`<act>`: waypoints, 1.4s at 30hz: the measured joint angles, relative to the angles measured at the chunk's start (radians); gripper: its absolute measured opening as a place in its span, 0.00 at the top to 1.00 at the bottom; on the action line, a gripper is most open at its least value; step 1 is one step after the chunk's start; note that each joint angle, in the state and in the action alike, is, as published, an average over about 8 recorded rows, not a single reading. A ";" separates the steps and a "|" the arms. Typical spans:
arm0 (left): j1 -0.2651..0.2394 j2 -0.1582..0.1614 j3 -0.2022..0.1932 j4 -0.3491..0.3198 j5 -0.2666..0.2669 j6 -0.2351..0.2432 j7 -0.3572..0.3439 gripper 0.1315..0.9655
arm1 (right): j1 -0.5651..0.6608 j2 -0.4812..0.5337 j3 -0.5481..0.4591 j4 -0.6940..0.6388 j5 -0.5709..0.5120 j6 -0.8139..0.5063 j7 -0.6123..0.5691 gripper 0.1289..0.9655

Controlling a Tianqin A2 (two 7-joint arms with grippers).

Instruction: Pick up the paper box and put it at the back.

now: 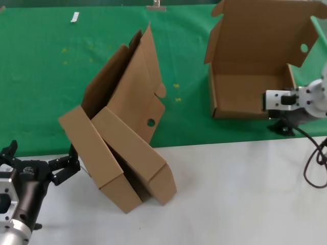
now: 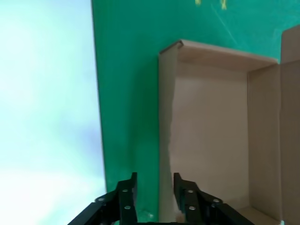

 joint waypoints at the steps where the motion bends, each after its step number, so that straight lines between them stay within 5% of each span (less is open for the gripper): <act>1: 0.000 0.000 0.000 0.000 0.000 0.000 0.000 0.00 | -0.007 0.014 0.009 0.024 0.014 -0.016 -0.004 0.82; 11: 0.000 0.000 0.000 0.000 0.000 0.000 0.000 0.00 | -0.146 0.210 0.245 0.322 0.321 -0.135 0.017 0.61; 21: 0.000 0.000 0.000 0.000 0.000 0.000 0.000 0.00 | -0.553 0.317 0.680 0.579 0.760 -0.137 0.193 0.43; 27: 0.000 0.000 0.000 0.000 0.000 0.000 0.000 0.00 | -0.826 0.186 0.953 0.656 0.984 -0.204 0.245 0.25; 34: 0.000 0.000 0.000 0.000 0.000 0.000 0.000 0.00 | -1.133 -0.097 1.231 0.868 1.034 -0.264 0.316 0.13; 42: 0.000 0.000 0.000 0.000 0.000 0.000 0.000 0.00 | -1.384 -0.272 1.296 1.041 1.108 -0.203 0.317 0.04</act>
